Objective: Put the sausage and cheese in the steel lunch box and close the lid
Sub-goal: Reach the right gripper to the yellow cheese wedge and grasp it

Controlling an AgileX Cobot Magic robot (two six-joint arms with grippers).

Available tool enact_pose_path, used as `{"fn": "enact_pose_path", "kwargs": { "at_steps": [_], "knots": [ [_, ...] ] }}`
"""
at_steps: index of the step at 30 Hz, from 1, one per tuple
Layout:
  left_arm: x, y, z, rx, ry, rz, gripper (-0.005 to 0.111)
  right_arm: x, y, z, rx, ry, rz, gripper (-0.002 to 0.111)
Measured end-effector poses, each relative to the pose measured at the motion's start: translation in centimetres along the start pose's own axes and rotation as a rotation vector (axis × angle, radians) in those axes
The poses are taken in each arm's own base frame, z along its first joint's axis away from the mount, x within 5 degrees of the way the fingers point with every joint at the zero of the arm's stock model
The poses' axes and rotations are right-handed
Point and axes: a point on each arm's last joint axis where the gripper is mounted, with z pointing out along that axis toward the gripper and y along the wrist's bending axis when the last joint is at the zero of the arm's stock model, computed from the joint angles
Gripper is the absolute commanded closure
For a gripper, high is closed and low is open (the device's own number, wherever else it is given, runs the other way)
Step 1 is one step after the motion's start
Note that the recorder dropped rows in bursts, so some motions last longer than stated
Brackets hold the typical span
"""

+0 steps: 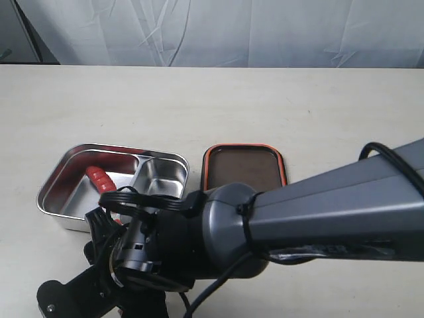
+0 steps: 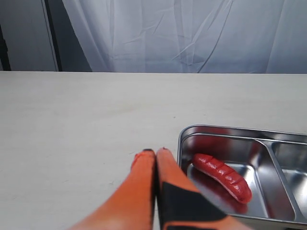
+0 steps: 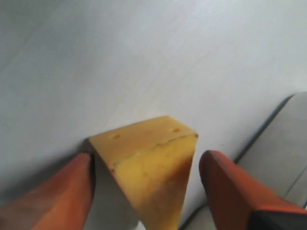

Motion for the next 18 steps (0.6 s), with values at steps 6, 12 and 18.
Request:
{"fn": "enact_pose_path", "kwargs": {
  "at_steps": [6,12,18],
  "knots": [
    [0.00,0.00,0.00,0.000,0.000,0.000,0.107,0.08,0.09,0.15,-0.018,0.014,0.000,0.087],
    [0.00,0.00,0.00,0.000,0.000,0.000,0.107,0.04,0.14,0.14,-0.024,0.010,0.017,0.109],
    [0.00,0.00,0.00,0.000,0.000,0.000,0.107,-0.01,0.05,-0.25,-0.025,0.007,0.057,0.109]
  ]
}}
